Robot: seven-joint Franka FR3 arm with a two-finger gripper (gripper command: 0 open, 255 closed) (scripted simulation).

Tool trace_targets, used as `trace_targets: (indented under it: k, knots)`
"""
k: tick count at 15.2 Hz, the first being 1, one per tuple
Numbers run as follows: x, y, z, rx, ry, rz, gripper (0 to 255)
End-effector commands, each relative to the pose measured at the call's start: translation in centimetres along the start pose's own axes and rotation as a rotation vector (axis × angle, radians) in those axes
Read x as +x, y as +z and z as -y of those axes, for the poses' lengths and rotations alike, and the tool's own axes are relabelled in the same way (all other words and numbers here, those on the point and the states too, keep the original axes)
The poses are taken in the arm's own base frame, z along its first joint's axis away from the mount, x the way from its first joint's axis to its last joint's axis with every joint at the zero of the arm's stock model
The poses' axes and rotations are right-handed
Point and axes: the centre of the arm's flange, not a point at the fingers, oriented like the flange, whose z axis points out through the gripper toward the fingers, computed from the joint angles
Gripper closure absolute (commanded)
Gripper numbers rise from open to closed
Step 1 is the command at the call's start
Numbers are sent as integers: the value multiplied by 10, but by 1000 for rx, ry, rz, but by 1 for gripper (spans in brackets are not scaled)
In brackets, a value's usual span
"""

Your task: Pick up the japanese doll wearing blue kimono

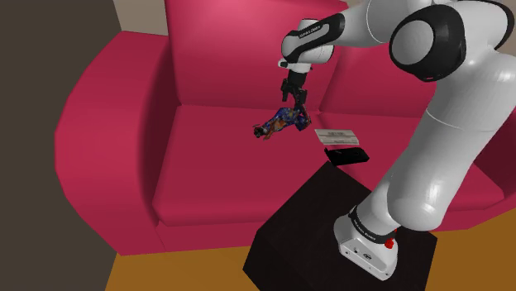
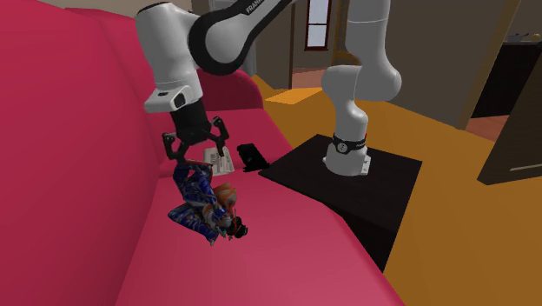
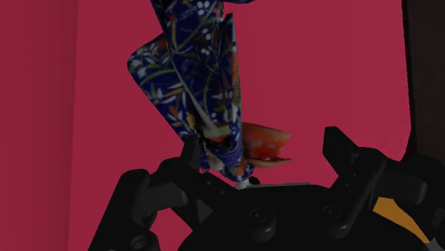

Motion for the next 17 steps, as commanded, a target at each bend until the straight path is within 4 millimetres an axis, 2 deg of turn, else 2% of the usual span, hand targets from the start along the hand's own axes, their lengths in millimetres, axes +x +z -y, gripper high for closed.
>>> trace_targets:
  k: [1,8,10,11,17]
  knots:
    - [0,8,-12,4,-48,6,0]
    - [-1,48,-17,4,-48,6,0]
    - [-1,48,-17,4,-48,6,0]
    - [-1,48,-17,4,-48,6,255]
    - [0,48,-17,4,-48,6,255]
